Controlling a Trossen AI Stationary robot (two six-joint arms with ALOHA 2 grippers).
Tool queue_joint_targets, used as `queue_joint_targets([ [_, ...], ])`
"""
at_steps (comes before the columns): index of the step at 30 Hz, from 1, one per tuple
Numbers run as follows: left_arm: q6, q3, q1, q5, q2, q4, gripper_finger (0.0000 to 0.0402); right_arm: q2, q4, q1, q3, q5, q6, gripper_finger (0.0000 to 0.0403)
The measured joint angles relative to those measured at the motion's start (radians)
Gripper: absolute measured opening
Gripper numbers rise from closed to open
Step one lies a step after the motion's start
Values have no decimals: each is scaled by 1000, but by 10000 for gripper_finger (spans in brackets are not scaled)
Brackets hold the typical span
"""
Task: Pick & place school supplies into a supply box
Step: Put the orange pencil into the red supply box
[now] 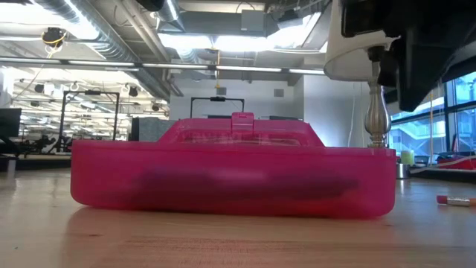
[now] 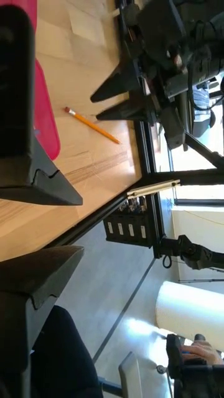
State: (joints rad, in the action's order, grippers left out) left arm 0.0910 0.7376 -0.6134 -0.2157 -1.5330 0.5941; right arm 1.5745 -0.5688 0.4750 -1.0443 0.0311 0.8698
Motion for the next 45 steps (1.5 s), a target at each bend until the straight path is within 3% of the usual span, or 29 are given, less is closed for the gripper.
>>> queue_joint_targets([
  [2,0,0,0,0,0,0,108,0,1,1,0,13,-58,144],
  [9,0,0,0,0,0,0,111,13,-48,7,0,-94,-76,133],
  [17,-1,0,0,0,0,0,108,94,-66,42,-17,-83,-41,109],
  [25,-34,0,0,0,0,-1,109,242,-281,55,-190,-82,-34,90],
  [32,-34,0,0,0,0,-1,109,368,-329,54,-261,-82,-35,89],
  [45,-34,0,0,0,0,-9,108,388,-399,53,-259,-82,68,89],
])
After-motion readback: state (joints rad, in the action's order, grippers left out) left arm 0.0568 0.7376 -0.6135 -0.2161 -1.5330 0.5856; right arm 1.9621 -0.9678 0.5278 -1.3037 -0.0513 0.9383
